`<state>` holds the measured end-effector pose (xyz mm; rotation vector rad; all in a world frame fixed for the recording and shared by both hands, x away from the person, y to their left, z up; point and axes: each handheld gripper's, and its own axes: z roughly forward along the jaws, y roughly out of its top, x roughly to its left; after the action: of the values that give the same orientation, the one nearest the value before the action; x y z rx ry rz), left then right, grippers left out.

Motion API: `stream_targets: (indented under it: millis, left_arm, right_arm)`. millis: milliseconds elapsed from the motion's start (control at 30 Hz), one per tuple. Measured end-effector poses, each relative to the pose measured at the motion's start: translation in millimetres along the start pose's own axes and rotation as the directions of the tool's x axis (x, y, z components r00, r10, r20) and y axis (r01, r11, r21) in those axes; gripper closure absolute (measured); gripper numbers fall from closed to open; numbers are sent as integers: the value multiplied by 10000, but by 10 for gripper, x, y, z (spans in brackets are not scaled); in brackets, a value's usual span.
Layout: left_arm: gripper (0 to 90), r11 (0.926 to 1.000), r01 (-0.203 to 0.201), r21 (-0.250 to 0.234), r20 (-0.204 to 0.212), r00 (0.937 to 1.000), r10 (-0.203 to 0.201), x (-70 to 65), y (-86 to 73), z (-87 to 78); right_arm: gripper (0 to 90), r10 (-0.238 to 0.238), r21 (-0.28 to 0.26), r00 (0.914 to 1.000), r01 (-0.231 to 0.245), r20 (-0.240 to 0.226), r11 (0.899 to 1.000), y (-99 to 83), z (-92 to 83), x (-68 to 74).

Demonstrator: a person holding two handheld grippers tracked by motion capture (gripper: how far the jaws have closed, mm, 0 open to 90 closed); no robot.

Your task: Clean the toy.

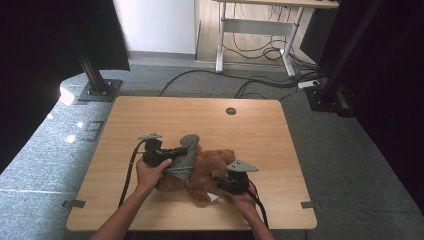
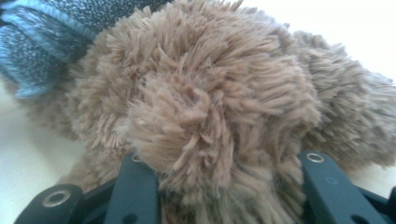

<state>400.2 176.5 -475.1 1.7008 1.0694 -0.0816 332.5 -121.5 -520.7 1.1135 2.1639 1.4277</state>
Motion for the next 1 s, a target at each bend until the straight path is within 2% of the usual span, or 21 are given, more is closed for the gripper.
stream_targets:
  millis: [167, 267, 433, 533, 633, 733, 800, 867, 900, 933, 1000]
  left_arm:
    - [803, 9993, 247, -288, -200, 9995, -253, 94, 143, 130]
    - [803, 9993, 249, -284, -184, 9995, -255, 103, 169, 169]
    - [805, 9998, -84, -189, 74, 9999, 86, 41, 71, 99]
    - [807, 9993, -250, -289, 431, 9987, 263, -20, -71, 16]
    - [811, 9988, -295, -379, 809, 9962, 325, -79, -234, -89]
    - [813, 9993, -71, -371, 1294, 9915, 118, -117, -373, -196]
    - [813, 9996, 137, -256, 1570, 9875, -95, -144, -433, -267]
    - [812, 9996, 186, -202, 1632, 9865, -150, -162, -449, -295]
    - [810, 9996, 271, -92, 1687, 9853, -252, -206, -441, -343]
    - [808, 9995, 308, -98, 1688, 9852, -287, -240, -419, -357]
    - [804, 9999, 21, -133, 1565, 9877, 0, -335, -341, -356]
  right_arm:
    - [592, -203, -445, 9964, 240, 828, 9987, 80, 155, -114]
    - [592, -165, -610, 9947, 227, 1010, 9979, 85, 189, -160]
    - [587, -760, -683, 9940, 814, 780, 9943, 9, 100, -120]
    - [585, -1195, -531, 9910, 1228, 610, 9910, -48, 19, -56]
    - [583, -1252, -302, 9914, 1263, 374, 9915, -110, -67, 9]
    - [582, -1205, -234, 9927, 1206, 23, 9924, -195, -145, 81]
    - [582, -1365, -162, 9905, 1362, -182, 9905, -248, -201, 130]
    - [581, -1518, -131, 9881, 1515, -267, 9884, -271, -226, 159]
    - [581, -1963, -22, 9791, 1965, -528, 9805, -305, -268, 206]
    - [581, -2045, -4, 9772, 2048, -563, 9788, -312, -278, 215]
    - [582, -2078, 21, 9764, 2082, -582, 9781, -316, -283, 221]
